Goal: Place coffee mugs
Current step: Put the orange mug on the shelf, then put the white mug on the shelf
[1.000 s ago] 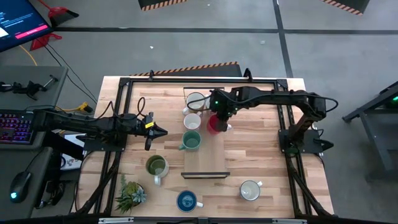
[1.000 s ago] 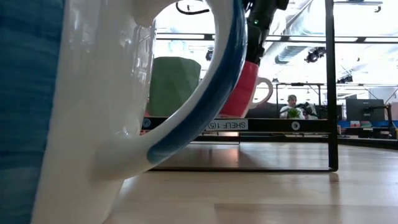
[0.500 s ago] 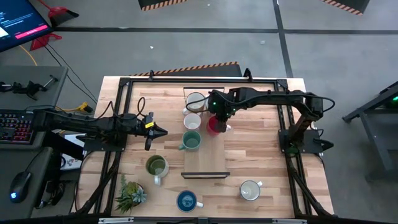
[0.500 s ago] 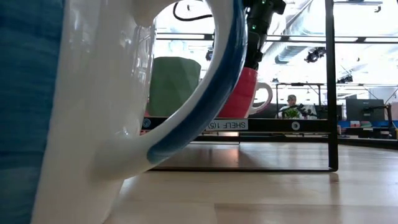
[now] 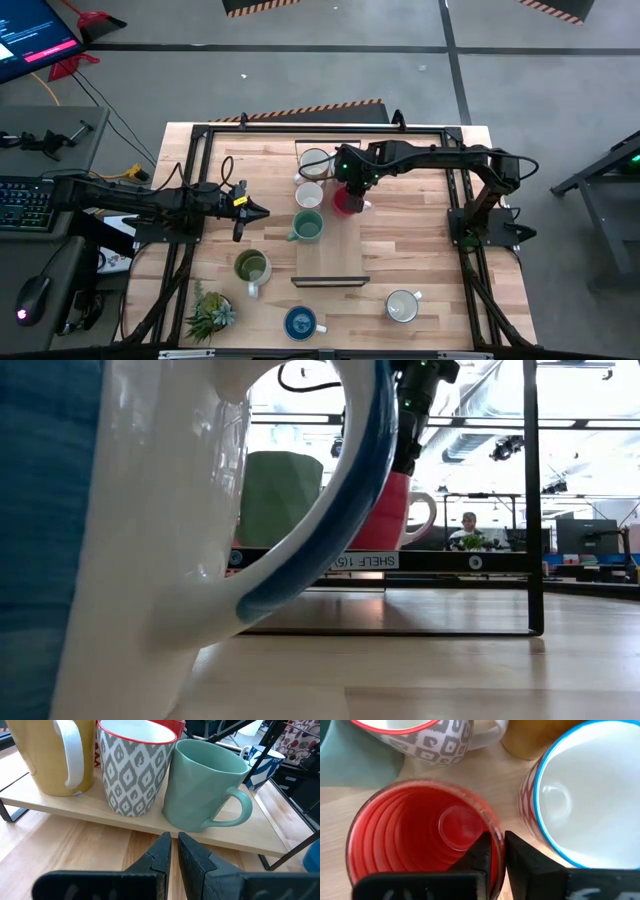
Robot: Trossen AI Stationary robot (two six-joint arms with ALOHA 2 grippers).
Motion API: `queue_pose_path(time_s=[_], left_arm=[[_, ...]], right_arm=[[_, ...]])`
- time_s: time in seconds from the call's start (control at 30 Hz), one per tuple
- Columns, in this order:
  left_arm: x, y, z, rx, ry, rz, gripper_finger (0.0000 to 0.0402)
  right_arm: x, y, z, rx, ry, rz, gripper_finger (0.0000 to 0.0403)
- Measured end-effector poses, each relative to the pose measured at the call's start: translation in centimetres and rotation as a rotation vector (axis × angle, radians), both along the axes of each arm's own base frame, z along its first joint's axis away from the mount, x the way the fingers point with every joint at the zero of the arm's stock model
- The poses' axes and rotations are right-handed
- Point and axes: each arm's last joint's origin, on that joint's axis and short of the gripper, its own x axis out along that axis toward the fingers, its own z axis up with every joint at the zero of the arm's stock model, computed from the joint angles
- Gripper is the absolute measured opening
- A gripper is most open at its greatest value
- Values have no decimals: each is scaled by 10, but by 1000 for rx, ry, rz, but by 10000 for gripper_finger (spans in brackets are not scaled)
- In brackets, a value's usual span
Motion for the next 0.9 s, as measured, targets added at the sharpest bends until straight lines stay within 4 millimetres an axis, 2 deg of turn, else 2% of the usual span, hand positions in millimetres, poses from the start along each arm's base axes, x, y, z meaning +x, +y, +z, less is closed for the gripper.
queue_pose_path(time_s=[0.23, 0.43, 0.73, 0.9], left_arm=[[0, 0, -1, -2, 14, 0, 23], [-1, 0, -2, -19, 20, 6, 23], [-1, 0, -2, -18, 20, 6, 23], [-1, 0, -2, -17, 20, 6, 23]], right_arm=[[0, 0, 0, -1, 1, -1, 65], [-2, 0, 3, -11, -4, 18, 74], [-20, 4, 37, -63, -104, 12, 74], [-39, 19, 53, 50, -101, 70, 74]])
